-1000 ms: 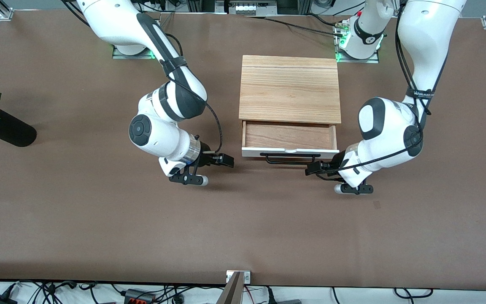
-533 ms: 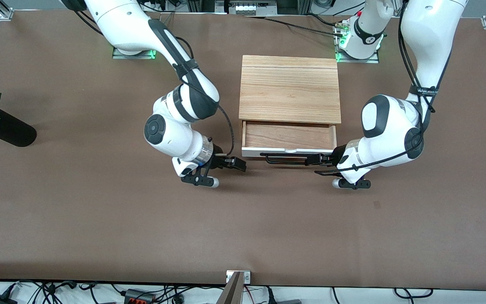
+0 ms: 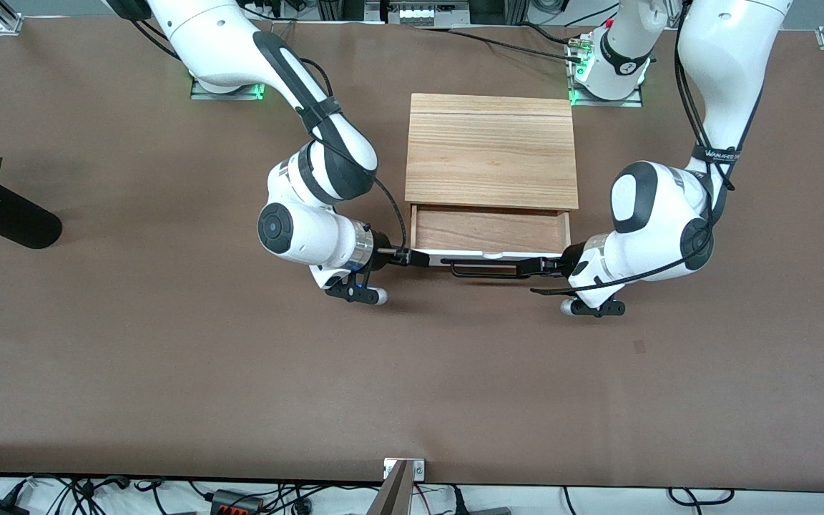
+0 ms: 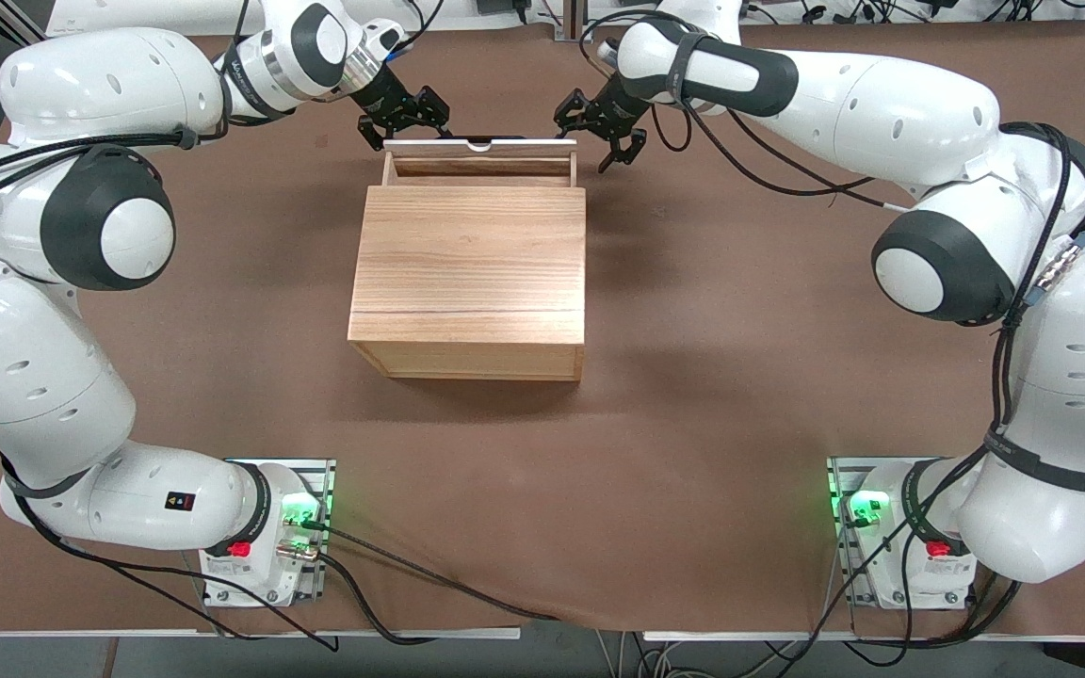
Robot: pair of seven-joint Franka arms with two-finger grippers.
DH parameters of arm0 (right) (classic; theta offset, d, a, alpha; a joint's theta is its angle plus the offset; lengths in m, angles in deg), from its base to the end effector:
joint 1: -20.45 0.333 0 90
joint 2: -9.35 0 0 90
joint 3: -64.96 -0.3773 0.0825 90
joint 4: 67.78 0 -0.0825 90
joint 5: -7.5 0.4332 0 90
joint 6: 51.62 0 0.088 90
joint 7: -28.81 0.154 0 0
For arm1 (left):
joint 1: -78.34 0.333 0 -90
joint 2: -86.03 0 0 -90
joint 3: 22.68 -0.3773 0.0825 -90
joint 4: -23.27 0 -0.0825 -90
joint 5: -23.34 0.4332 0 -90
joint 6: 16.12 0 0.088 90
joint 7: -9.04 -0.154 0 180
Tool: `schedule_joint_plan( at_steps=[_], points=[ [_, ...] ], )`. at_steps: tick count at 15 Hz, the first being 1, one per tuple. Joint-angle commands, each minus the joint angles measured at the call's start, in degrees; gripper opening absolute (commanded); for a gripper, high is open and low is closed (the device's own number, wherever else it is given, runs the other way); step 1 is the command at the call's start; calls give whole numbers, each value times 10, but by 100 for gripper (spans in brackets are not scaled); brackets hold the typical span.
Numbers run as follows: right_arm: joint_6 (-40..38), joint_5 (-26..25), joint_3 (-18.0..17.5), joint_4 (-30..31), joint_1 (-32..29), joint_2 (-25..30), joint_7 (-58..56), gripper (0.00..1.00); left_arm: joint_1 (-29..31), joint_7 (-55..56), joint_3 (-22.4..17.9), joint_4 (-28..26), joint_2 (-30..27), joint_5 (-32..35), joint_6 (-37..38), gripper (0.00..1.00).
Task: Close drawer with both arms simultaneously
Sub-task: 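Push the drawer front into the wooden box with both grippers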
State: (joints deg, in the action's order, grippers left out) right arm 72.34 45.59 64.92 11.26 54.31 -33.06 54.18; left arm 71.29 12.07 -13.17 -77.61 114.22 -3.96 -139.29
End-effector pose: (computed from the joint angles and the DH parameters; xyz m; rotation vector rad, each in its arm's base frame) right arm 0.6631 0.5038 0.2646 -2.6026 0.2878 0.3212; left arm 0.6799 -0.2316 0.2696 2.6907 0.0878 -0.2455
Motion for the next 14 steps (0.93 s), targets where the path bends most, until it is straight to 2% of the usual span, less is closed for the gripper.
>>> schedule_joint_plan(
  at_steps=[1,14],
  points=[
    [-51,10,-5,-10,-4,0,3,100,7,-1,5,-17,-19,-24,21,100],
    [-169,10,-18,-10,10,0,-7,100,7,30,4,-19,-33,-30,177,100]
  ],
)
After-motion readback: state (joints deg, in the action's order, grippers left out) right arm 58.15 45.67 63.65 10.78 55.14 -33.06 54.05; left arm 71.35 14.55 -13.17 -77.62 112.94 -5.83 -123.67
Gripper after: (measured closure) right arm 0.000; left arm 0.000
